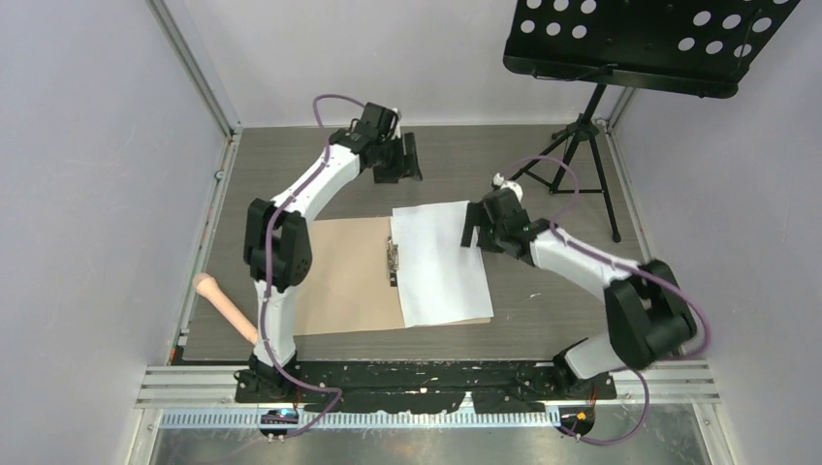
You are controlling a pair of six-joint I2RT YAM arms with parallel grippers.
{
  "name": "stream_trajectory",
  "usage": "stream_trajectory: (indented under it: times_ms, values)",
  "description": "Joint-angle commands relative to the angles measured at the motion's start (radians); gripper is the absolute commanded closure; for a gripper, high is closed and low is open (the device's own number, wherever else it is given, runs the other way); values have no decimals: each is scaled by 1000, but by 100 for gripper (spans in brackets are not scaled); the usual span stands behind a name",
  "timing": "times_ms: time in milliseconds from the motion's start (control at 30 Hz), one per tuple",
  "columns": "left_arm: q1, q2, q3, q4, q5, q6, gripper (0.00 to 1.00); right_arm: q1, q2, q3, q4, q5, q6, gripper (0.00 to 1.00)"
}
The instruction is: Put the files into the folder
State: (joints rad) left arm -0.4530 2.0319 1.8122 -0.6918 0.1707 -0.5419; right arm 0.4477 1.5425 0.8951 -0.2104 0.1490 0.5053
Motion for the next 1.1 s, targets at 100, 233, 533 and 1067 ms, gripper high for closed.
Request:
stream_trajectory:
  times_ms: [100, 233, 533, 1067]
  values:
    - [5, 271, 275, 119, 107, -99, 46, 247, -358, -244, -238, 44, 234, 31]
    - [5, 346, 275, 261, 107, -222, 58, 403, -440, -293, -321, 89, 356, 57]
    - [-16, 406, 247, 328, 74, -323, 76, 551, -419, -324, -297, 89, 456, 69]
    - [-71, 391, 246, 121, 10, -465, 93, 584, -335, -326, -259, 94, 447, 73]
